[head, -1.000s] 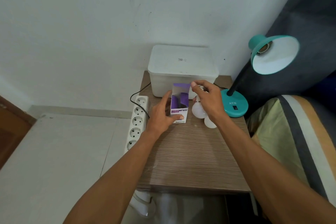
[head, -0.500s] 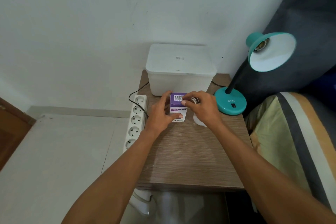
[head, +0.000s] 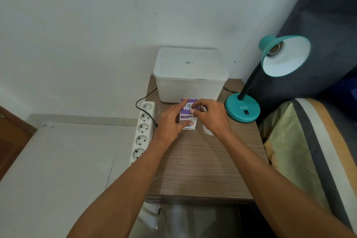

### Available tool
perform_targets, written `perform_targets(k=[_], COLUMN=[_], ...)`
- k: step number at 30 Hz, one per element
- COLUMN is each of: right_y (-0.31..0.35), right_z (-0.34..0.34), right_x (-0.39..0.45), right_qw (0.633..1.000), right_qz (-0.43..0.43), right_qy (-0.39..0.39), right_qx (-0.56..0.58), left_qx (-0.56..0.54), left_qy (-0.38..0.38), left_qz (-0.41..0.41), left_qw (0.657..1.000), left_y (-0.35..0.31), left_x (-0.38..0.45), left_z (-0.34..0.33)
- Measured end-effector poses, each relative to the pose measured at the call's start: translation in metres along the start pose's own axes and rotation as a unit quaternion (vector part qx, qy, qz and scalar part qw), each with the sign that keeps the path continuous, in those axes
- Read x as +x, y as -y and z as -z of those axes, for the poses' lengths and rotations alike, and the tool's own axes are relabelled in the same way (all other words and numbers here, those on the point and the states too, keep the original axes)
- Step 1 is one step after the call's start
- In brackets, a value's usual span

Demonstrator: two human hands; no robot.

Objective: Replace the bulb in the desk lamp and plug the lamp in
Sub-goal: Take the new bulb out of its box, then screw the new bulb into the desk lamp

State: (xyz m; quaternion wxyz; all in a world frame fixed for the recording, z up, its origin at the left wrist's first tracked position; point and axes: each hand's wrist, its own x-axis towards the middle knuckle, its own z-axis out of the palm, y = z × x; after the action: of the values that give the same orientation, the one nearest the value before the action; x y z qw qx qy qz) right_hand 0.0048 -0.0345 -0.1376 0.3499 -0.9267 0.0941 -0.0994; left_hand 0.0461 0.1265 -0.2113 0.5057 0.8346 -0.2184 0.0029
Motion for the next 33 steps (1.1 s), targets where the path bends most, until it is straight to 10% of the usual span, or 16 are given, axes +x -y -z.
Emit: perform_targets(k=[9, 22, 33], right_y=[0.004, 0.017, -0.027], right_z=[0.018, 0.116, 0.213], right_x=[-0.006, -0.027, -0.015], right_qw=[0.991, 0.956, 0.919], right_qz=[-0.109, -0.030, -0.145], right_qy=[-0.026, -0.180, -0.275], right_qx=[0.079, 0.230, 0.241], left_qx=[0.009, 0.133, 0.148], left_qy=[0.025, -0.042, 0.078], left_qz=[0.014, -0.161, -0.247], left_qw=[1.000, 0.977, 0.954], left_y=[-0.004, -0.097, -0.209], left_x=[-0.003, 0.012, 0.083], left_z=[0.008, 0.017, -0.043])
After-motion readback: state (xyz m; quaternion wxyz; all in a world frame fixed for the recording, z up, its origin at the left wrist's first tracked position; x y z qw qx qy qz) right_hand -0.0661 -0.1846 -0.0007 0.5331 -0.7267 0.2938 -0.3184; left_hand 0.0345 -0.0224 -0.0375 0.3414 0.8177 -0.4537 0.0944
